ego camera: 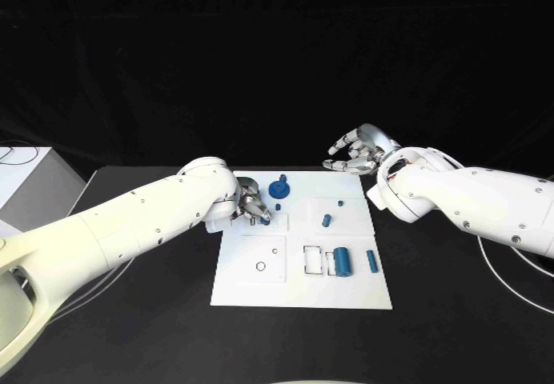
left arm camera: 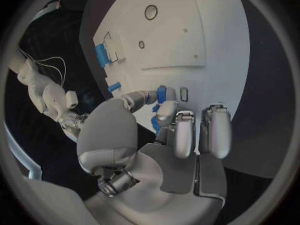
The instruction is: Assemble the parts on the task board
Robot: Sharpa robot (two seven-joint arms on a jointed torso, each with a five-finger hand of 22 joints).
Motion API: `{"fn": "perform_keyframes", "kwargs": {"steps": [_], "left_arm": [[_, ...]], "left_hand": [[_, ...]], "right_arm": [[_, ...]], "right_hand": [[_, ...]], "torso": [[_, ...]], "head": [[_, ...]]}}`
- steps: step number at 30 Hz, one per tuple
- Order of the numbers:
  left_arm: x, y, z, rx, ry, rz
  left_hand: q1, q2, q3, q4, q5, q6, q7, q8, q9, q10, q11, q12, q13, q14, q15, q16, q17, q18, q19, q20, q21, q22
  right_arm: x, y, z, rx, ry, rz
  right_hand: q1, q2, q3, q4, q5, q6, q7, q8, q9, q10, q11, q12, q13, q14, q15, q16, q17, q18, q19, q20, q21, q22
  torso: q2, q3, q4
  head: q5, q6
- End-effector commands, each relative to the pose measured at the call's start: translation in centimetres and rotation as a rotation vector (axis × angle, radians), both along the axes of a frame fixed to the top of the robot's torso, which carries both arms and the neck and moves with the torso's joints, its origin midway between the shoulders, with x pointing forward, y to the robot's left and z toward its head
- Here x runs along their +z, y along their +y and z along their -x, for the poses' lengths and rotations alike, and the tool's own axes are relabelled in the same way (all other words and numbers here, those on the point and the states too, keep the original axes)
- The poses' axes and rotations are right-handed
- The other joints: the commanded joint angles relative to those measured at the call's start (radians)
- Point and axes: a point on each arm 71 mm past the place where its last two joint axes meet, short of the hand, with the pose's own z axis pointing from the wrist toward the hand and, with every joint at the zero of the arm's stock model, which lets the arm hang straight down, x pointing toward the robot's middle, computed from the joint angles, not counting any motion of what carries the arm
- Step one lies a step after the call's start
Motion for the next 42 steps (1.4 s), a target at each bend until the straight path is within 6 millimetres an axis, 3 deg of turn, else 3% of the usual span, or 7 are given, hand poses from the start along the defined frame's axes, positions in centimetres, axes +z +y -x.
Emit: {"fn": "perform_keyframes", "kwargs": {"steps": [1, 29, 33, 42], "left_arm": [[-0.2, -0.4, 0.1, -0.014, 0.011, -0.004], [-1.2, -1.0, 0.4, -0.033, 0.032, -0.032], [-1.2, -0.9, 0.4, -0.03, 0.031, -0.033], [-1.2, -0.8, 0.3, -0.021, 0.02, -0.032]], "left_hand": [[0.001, 0.019, 0.111, -0.116, -0.007, 0.072, -0.062, -0.002, 0.138, 0.011, -0.002, 0.006, 0.004, 0.104, -0.007, 0.003, 0.263, -0.012, 0.008, -0.003, 0.004, 0.043], [-0.004, 0.029, 0.052, -0.104, -0.026, 0.09, -0.069, -0.014, 0.13, 0.026, -0.006, 0.013, 0.025, 0.104, -0.01, 0.003, 0.263, -0.013, 0.011, -0.006, 0.003, 0.046], [-0.006, 0.023, -0.014, -0.085, -0.039, 0.096, -0.074, -0.023, 0.125, 0.028, -0.008, 0.009, 0.028, 0.104, -0.012, 0.003, 0.263, -0.013, 0.012, -0.007, 0.002, 0.046], [-0.005, 0.019, -0.07, -0.058, -0.06, 0.1, -0.075, -0.034, 0.12, 0.026, -0.01, 0.004, 0.028, 0.104, -0.014, 0.003, 0.263, -0.013, 0.012, -0.009, 0.0, 0.045]], "right_arm": [[-0.1, 0.1, 0.0, 0.011, 0.004, 0.007], [-0.1, 0.1, 0.1, 0.013, 0.004, 0.006], [-0.1, 0.1, 0.1, 0.013, 0.004, 0.006], [-0.1, 0.1, 0.1, 0.014, 0.003, 0.005]], "right_hand": [[-0.008, 0.0, -0.008, 0.0, -0.004, -0.007, 0.002, 0.008, 0.001, 0.105, -0.004, 0.002, 0.263, 0.104, -0.009, 0.006, 0.263, -0.007, 0.105, -0.004, 0.006, 0.263], [-0.008, 0.0, -0.008, 0.0, -0.004, -0.007, 0.002, 0.008, 0.001, 0.105, -0.004, 0.002, 0.263, 0.104, -0.009, 0.006, 0.263, -0.007, 0.105, -0.004, 0.006, 0.263], [-0.008, 0.001, -0.009, 0.0, -0.002, -0.009, 0.002, 0.01, 0.002, 0.104, -0.004, 0.002, 0.263, 0.104, -0.009, 0.006, 0.263, -0.007, 0.105, -0.005, 0.006, 0.263], [-0.008, 0.001, -0.009, 0.0, -0.002, -0.009, 0.002, 0.01, 0.002, 0.104, -0.004, 0.002, 0.263, 0.104, -0.009, 0.006, 0.263, -0.007, 0.105, -0.005, 0.006, 0.263]], "torso": [[0.0, -0.0001, -0.0004], [-0.001, -0.001, 0.001], [-0.001, -0.0008, 0.0006], [-0.002, -0.0015, 0.0005]], "head": [[-0.001, 0.001], [-0.008, -0.008], [-0.008, -0.009], [-0.009, -0.008]]}}
